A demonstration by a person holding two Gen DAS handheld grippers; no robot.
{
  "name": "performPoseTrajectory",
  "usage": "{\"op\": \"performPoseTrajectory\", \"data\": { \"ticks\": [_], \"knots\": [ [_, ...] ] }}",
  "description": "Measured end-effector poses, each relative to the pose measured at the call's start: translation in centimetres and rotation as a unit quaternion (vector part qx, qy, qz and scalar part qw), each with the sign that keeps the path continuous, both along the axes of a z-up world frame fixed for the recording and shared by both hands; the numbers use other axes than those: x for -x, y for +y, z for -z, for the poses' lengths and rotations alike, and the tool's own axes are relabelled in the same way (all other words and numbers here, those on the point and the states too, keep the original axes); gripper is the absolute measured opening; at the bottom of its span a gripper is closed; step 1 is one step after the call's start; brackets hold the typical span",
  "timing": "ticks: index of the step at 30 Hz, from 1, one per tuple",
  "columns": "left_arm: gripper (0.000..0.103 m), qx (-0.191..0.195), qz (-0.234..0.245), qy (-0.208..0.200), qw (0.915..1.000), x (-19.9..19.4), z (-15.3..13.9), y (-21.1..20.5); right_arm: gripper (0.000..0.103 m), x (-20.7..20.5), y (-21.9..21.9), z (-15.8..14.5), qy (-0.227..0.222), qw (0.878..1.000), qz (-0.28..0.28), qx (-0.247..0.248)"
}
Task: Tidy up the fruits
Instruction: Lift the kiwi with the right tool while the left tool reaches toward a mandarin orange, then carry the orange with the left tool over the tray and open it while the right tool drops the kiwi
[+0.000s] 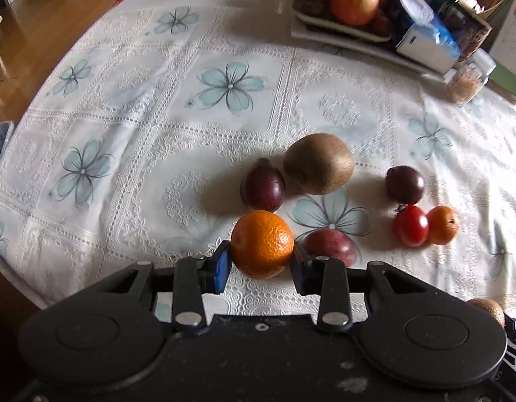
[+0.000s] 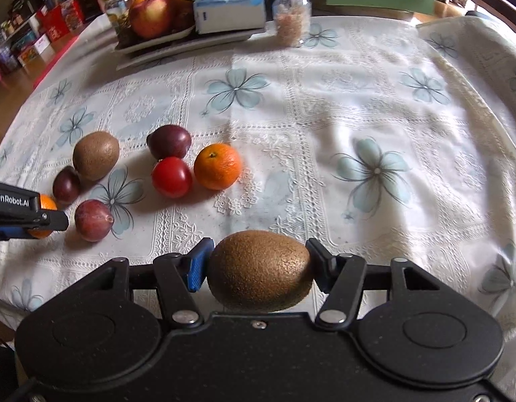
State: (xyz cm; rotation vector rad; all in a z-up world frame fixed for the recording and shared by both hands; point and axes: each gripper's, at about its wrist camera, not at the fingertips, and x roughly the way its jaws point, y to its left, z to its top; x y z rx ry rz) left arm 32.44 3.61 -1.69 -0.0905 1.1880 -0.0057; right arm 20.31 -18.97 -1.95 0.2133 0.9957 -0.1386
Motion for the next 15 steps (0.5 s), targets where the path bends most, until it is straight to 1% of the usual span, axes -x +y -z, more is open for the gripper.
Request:
{"op": "performPoseTrajectory", "data": {
  "ticks": [3,5,7,12,15],
  "knots": [
    [0.036,0.001,0.008,-0.027,0.9996,1.6,-1.7,0.1,0.064,1.1,-0.1,-1.1,-0.009,1.0,0.009,-0.01],
    [0.036,-0.003,0.011,-0.05,0.9987,3.2,-3.0,0.1,0.064,2.2,0.1,-1.8,-0.017,1.0,0.013,-0.013],
    [0.036,0.002,0.012,-0.067,0.9977,4.9,-4.0,0.2,0.064,3.7,0.3,-2.4,-0.023,0.999,0.018,-0.018],
    [0.036,0.034,0.019,-0.072,0.9966,10.6,-4.6,0.7,0.064,8.2,0.4,-3.0,-0.026,0.999,0.03,-0.032],
    [0.036,0.034,0.027,-0.079,0.9959,14.2,-4.5,0.8,0.064,11.1,0.8,-3.1,-0.029,0.999,0.03,-0.026]
  ]
}}
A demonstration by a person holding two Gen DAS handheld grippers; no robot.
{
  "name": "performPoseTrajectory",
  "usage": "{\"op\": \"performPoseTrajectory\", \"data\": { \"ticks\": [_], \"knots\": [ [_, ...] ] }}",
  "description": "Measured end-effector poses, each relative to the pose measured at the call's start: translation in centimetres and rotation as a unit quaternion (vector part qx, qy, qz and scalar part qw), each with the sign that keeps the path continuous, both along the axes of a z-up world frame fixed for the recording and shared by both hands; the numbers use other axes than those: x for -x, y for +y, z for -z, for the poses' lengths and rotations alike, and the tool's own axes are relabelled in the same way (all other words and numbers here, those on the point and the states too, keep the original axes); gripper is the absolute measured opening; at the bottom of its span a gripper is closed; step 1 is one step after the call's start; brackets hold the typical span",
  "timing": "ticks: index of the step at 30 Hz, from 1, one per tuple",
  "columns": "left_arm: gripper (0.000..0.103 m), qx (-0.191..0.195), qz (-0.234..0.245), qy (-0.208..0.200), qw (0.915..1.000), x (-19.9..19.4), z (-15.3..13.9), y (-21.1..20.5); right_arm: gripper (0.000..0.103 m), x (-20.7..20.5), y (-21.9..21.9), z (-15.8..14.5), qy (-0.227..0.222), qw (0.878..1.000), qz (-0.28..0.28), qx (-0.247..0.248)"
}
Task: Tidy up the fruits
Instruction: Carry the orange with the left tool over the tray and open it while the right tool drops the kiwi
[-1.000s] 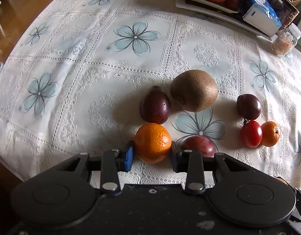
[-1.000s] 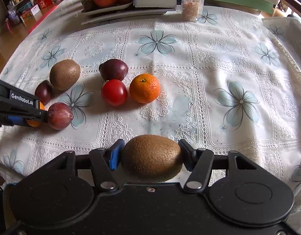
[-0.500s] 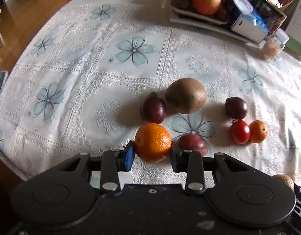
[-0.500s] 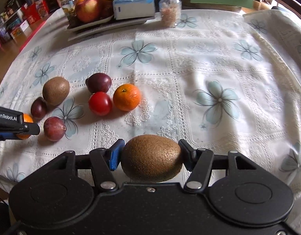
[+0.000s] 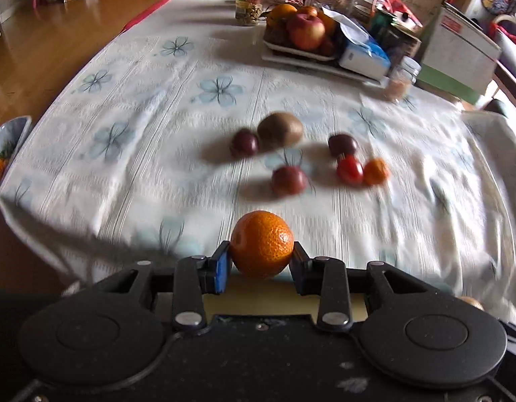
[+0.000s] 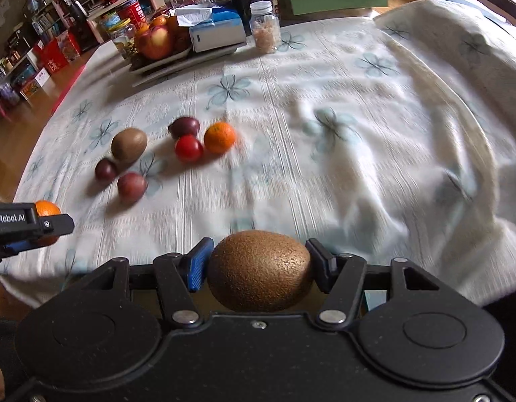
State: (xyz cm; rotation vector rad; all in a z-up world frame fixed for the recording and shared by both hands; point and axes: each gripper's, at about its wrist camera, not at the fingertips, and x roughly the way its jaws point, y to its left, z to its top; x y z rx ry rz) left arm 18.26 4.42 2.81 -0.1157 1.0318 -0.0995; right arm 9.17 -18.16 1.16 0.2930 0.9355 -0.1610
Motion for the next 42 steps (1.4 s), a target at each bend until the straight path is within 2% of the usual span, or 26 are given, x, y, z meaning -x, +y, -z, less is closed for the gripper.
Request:
{"op": "performPoseTrajectory", "data": {
  "ticks": [6,9,12,17,22,30,35,40,42],
  "knots": [
    [0.036,0.001,0.01,0.009,0.9999,5.3,0.9,0.6,0.064,4.3,1.3,0.4,0.008,1.0,-0.009,0.021],
    [0.036,-0.014,0.024,0.023,0.9993,6.8,1.7,0.4,0.064,6.0,2.0,0.5,0.008,0.999,-0.014,0.032],
    [0.036,-0.02,0.035,0.04,0.9984,7.8,2.4,0.2,0.064,7.6,2.2,0.7,0.011,0.999,-0.018,0.029],
    [0.036,0.002,0.037,0.061,0.9974,8.3,3.1,0.5,0.064,9.5,2.0,1.0,0.014,0.999,-0.008,0.027],
    [0.036,-0.016,0.026,0.046,0.9985,8.4,2.9,0.3,0.064,10.1,2.2,0.6,-0.004,0.999,-0.013,0.033],
    [0.037,-0.042,0.031,0.042,0.9977,8.3,3.2,-0.4,0.064,10.0,3.0,0.7,-0.007,0.998,-0.024,0.049],
    [0.035,-0.043,0.036,0.041,0.9976,8.0,3.3,-0.5,0.064,9.7,2.5,0.9,0.006,0.999,-0.014,0.036],
    [0.035,-0.037,0.04,0.036,0.9978,8.1,3.1,-0.4,0.064,9.2,1.6,1.5,0.035,0.999,-0.011,-0.005],
    [0.035,-0.041,0.04,0.037,0.9976,8.1,3.3,-0.5,0.064,9.3,1.7,1.5,0.034,0.999,-0.009,-0.003]
  ]
}}
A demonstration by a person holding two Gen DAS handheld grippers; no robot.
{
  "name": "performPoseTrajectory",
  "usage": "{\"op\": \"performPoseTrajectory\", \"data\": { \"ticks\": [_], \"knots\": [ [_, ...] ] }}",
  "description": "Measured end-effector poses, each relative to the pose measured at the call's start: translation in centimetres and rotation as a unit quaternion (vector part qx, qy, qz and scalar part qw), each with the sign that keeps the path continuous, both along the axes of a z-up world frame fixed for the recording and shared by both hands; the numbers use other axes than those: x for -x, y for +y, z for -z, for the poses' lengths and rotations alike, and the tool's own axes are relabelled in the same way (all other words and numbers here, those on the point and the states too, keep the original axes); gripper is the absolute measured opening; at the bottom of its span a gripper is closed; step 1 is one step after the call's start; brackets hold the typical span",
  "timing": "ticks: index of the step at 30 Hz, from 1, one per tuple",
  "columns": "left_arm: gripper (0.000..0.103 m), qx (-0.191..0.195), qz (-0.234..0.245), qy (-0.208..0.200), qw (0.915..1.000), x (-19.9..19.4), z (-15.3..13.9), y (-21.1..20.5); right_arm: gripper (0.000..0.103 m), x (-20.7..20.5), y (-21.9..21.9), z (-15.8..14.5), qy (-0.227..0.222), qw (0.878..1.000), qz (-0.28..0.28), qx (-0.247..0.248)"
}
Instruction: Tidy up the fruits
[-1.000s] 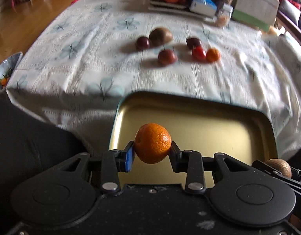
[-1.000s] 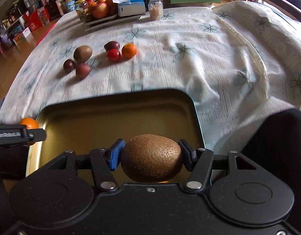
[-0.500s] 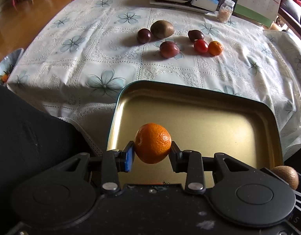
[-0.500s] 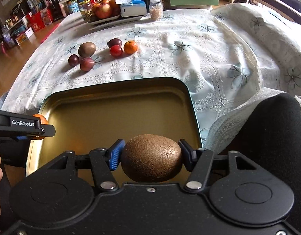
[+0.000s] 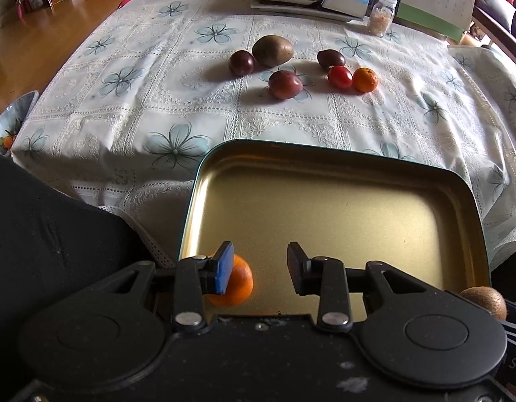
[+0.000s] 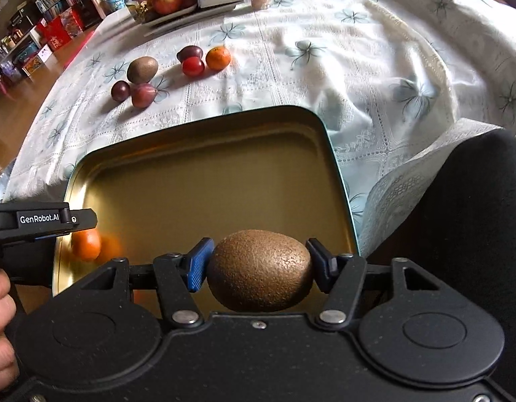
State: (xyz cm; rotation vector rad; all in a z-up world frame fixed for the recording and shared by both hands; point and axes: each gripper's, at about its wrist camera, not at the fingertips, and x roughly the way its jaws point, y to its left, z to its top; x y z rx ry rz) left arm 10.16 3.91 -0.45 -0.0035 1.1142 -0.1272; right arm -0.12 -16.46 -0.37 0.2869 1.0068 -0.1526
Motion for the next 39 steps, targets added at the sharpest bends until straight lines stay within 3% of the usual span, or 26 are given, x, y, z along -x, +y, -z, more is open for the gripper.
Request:
{"op": "performPoseTrajectory", "data": {
  "ticks": [13,25,39],
  "knots": [
    [0.035,0.005,0.001,0.001,1.0,0.0,0.1,0.0,0.064,0.1,-0.7,-0.4,-0.008,1.0,0.008,-0.022],
    [0.035,0.001,0.004,0.0,1.0,0.0,0.1,0.0,0.063,1.0,1.0,-1.6,-0.057,0.998,0.002,0.037],
    [0.035,-0.001,0.003,0.0,1.0,0.0,0.2,-0.2,0.063,0.7,0.9,-1.3,-0.038,0.999,-0.003,0.032]
  ]
}}
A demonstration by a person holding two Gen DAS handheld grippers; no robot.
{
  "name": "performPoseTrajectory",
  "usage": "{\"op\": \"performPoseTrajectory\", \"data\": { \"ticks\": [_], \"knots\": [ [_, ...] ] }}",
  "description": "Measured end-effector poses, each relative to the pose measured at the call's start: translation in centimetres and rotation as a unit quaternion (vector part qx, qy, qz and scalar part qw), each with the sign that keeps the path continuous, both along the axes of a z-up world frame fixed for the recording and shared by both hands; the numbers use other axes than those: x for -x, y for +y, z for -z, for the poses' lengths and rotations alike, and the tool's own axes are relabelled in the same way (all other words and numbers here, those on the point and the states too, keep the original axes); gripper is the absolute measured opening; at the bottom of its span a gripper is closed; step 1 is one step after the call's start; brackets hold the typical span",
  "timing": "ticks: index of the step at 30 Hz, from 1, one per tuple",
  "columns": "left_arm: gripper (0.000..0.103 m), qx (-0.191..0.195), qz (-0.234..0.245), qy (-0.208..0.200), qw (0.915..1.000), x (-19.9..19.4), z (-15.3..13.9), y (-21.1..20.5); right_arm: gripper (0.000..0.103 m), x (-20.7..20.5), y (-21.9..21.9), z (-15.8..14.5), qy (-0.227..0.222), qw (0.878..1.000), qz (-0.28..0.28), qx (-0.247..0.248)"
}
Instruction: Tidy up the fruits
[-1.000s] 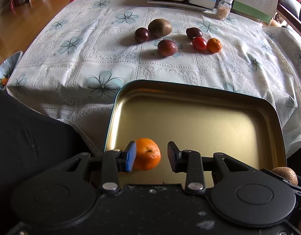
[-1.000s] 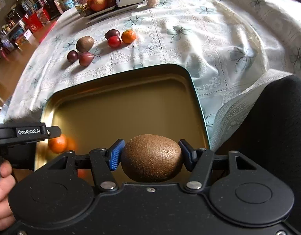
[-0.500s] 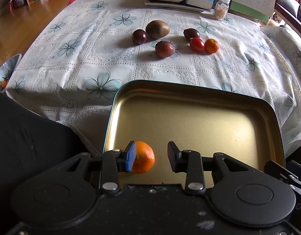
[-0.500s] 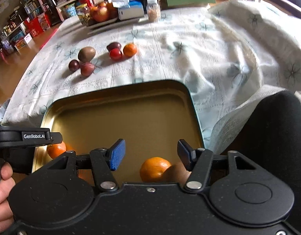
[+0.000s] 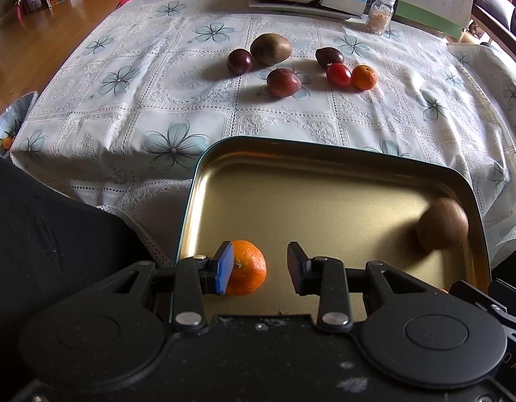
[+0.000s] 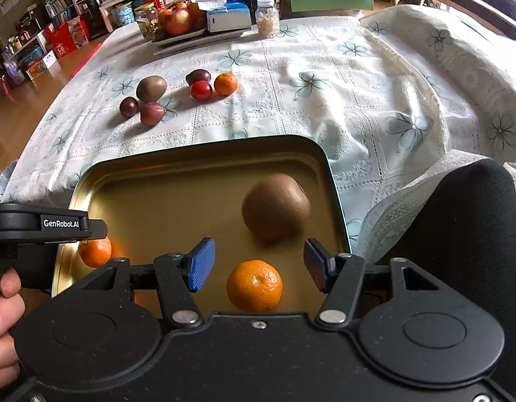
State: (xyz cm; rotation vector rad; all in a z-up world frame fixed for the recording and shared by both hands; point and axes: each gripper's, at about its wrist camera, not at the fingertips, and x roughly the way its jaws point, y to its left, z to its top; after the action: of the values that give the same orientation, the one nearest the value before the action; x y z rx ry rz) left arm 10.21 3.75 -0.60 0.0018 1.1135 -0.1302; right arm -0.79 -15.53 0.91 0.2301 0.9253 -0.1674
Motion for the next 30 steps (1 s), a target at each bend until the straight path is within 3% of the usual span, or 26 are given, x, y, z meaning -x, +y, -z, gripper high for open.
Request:
{"op": "performPoseTrajectory", "data": {
  "ticks": [8,30],
  "knots": [
    [0.035,0.001,-0.001,0.0,1.0,0.0,0.0,0.0,0.063,-0.4,-0.8,0.5,0.021,1.0,0.014,-0.018],
    [0.035,-0.001,0.0,0.001,1.0,0.0,0.1,0.1,0.063,-0.7,0.1,1.1,0.038,0.999,0.004,0.007]
  ]
}}
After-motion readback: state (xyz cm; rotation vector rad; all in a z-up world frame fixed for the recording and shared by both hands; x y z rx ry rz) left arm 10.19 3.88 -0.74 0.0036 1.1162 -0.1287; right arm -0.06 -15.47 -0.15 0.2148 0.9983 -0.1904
